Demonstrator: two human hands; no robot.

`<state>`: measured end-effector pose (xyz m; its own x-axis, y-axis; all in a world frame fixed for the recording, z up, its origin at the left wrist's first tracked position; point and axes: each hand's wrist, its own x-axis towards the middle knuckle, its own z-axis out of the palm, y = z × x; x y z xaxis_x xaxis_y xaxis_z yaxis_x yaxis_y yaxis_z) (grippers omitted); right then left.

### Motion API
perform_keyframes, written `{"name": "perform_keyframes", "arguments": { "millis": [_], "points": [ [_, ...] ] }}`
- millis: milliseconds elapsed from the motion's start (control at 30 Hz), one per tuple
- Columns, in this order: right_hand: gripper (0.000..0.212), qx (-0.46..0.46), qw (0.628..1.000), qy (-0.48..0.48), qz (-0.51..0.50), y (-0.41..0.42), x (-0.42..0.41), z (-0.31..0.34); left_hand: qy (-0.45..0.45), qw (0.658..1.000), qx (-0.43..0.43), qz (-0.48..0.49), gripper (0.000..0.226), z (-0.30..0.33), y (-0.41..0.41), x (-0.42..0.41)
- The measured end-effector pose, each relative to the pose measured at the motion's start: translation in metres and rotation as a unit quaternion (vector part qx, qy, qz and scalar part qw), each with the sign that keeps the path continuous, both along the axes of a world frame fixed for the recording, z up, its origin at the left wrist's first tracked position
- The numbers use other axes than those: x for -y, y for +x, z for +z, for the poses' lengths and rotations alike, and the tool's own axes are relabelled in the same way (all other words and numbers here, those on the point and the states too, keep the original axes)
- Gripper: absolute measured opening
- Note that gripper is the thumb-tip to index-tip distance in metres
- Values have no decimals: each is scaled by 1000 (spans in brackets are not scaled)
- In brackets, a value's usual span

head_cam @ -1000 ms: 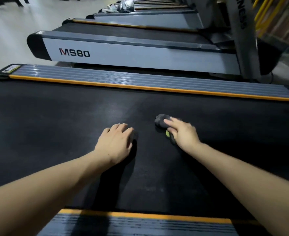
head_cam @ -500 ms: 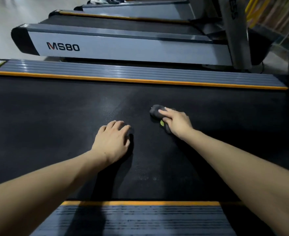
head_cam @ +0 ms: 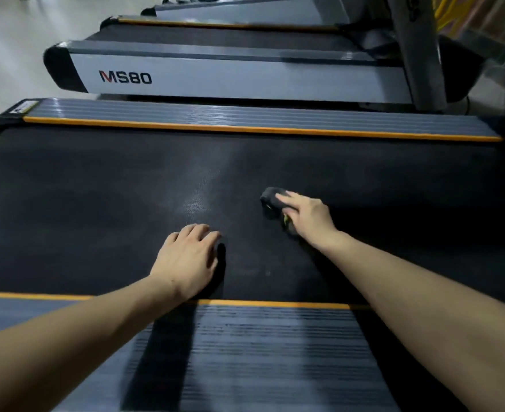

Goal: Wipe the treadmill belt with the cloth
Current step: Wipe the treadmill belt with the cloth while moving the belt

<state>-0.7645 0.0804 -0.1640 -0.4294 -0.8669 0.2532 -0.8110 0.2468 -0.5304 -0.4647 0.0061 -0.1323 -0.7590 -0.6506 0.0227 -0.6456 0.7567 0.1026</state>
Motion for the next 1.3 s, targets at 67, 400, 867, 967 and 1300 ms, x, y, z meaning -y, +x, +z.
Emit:
{"name": "perform_keyframes", "arguments": {
  "millis": [67,400,867,967,1300],
  "points": [
    [36,20,999,23,-16,13,-4,3,15,1000,-10,24,42,-1,9,-13],
    [38,-11,951,101,293,55,-96,19,18,988,-105,113,36,-13,35,-47],
    [40,15,948,98,301,87,-87,18,-27,993,-62,101,43,-12,84,-5],
    [39,-42,946,53,318,81,-82,13,-18,988,-68,140,45,-18,83,-6],
    [37,-10,993,24,112,82,14,7,24,985,-62,158,54,-21,84,-7]
  ]
}}
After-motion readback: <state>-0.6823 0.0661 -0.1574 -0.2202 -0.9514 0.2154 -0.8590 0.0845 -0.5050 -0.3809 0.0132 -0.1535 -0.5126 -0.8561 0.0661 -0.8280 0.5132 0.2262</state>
